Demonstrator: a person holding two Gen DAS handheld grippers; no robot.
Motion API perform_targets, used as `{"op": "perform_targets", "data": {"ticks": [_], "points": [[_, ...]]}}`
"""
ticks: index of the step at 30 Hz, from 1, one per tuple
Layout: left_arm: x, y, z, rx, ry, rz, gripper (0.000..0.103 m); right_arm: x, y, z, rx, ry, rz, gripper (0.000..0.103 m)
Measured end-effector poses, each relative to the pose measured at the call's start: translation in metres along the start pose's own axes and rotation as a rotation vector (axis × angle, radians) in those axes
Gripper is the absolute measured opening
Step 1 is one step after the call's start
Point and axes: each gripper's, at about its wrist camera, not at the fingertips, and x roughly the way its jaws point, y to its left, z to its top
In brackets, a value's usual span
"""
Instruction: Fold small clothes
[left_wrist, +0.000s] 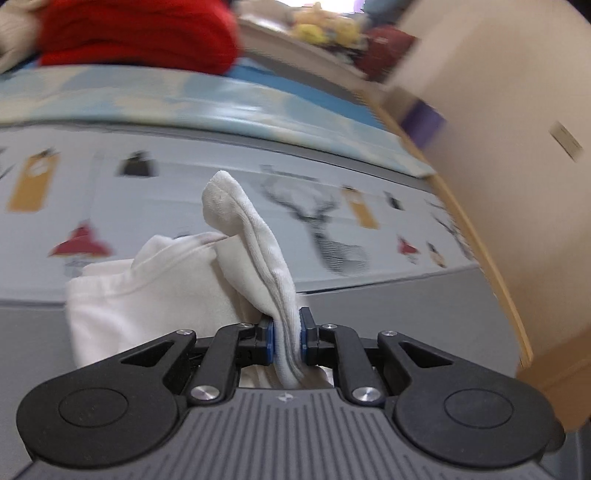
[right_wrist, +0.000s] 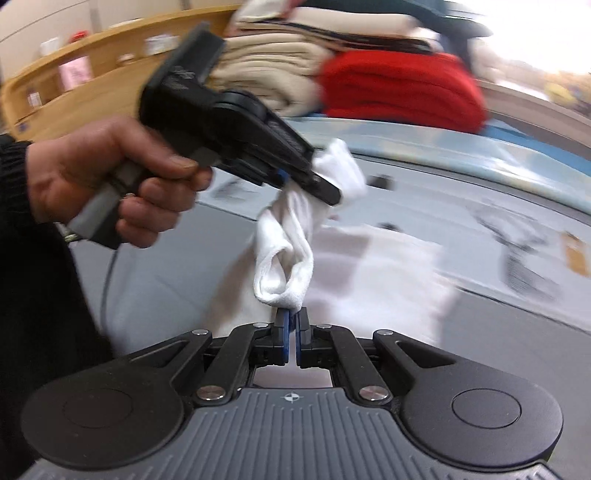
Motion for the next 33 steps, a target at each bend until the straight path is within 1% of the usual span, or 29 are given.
{"op": "perform_targets", "data": {"ticks": [1,2,3,5,7,9,10,12,13,14,15,16,17,18,19,20,21,22,23,24,25,26,27,29,31,32,33], "points": [[0.003,-0.008,0.0,0.015,-0.007,-0.014,0.022,-0.005,-0.008,-0.004,0.018,0.0,-0.025,0.002],[0.005,-0.013,-0.001,0.022,-0.024,-0.028,0.029,-0.009,-0.015,-0.009,0.035,0.006,-0.053,0.002],[0.004,-0.016,-0.001,0.025,-0.04,-0.039,0.033,-0.011,-0.021,-0.012,0.046,0.019,-0.076,0.002],[0.003,-0.016,-0.002,0.017,-0.046,-0.055,0.033,-0.009,-0.031,-0.02,0.058,0.057,-0.133,0.002],[0.002,-0.011,-0.004,0.006,-0.026,-0.052,0.033,0.0,-0.039,-0.027,0.071,0.123,-0.212,0.002],[0.001,-0.004,-0.007,0.011,0.012,-0.043,0.032,0.009,-0.046,-0.032,0.082,0.17,-0.32,0.004],[0.001,-0.001,-0.008,0.017,0.037,-0.037,0.031,0.012,-0.049,-0.032,0.095,0.169,-0.351,0.005],[-0.004,0.01,-0.013,0.035,0.084,-0.033,0.031,0.011,-0.058,-0.029,0.153,0.14,-0.345,0.006],[-0.006,0.015,-0.017,0.045,0.111,-0.036,0.031,0.012,-0.062,-0.026,0.189,0.131,-0.328,0.01],[-0.005,0.018,-0.019,0.054,0.142,-0.039,0.031,0.013,-0.066,-0.025,0.23,0.122,-0.308,0.021],[-0.005,0.021,-0.023,0.066,0.173,-0.046,0.031,0.014,-0.071,-0.023,0.276,0.114,-0.285,0.038],[-0.004,0.023,-0.028,0.085,0.212,-0.056,0.031,0.016,-0.077,-0.024,0.32,0.112,-0.268,0.043],[-0.002,0.025,-0.035,0.105,0.251,-0.064,0.031,0.019,-0.079,-0.022,0.358,0.115,-0.256,0.045],[0.002,0.026,-0.043,0.133,0.303,-0.064,0.031,0.023,-0.081,-0.022,0.392,0.127,-0.241,0.045],[0.006,0.026,-0.051,0.163,0.349,-0.052,0.031,0.029,-0.084,-0.023,0.421,0.139,-0.223,0.045],[0.012,0.025,-0.058,0.197,0.394,-0.033,0.031,0.036,-0.087,-0.024,0.443,0.153,-0.209,0.043],[0.019,0.024,-0.068,0.244,0.439,-0.004,0.031,0.044,-0.089,-0.026,0.458,0.174,-0.199,0.02],[0.024,0.025,-0.078,0.289,0.479,0.027,0.031,0.051,-0.091,-0.029,0.456,0.196,-0.21,0.002],[0.031,0.026,-0.087,0.329,0.523,0.059,0.029,0.057,-0.091,-0.032,0.446,0.221,-0.236,0.002],[0.037,0.028,-0.097,0.37,0.573,0.091,0.024,0.063,-0.095,-0.037,0.453,0.254,-0.26,0.002],[0.04,0.028,-0.105,0.412,0.604,0.111,0.024,0.07,-0.097,-0.04,0.476,0.287,-0.258,0.002],[0.041,0.026,-0.109,0.449,0.615,0.113,0.024,0.075,-0.098,-0.042,0.49,0.314,-0.249,0.002],[0.038,0.025,-0.108,0.463,0.61,0.106,0.024,0.078,-0.097,-0.043,0.481,0.34,-0.247,0.002],[0.028,0.027,-0.099,0.432,0.571,0.078,0.024,0.08,-0.092,-0.04,0.449,0.38,-0.25,0.002],[0.014,0.03,-0.084,0.382,0.492,0.058,0.024,0.078,-0.089,-0.03,0.412,0.416,-0.254,0.003],[0.008,0.035,-0.076,0.345,0.451,0.052,0.024,0.074,-0.088,-0.02,0.389,0.407,-0.26,0.004],[0.002,0.041,-0.069,0.304,0.414,0.046,0.024,0.068,-0.089,-0.012,0.383,0.375,-0.26,0.004]]}}
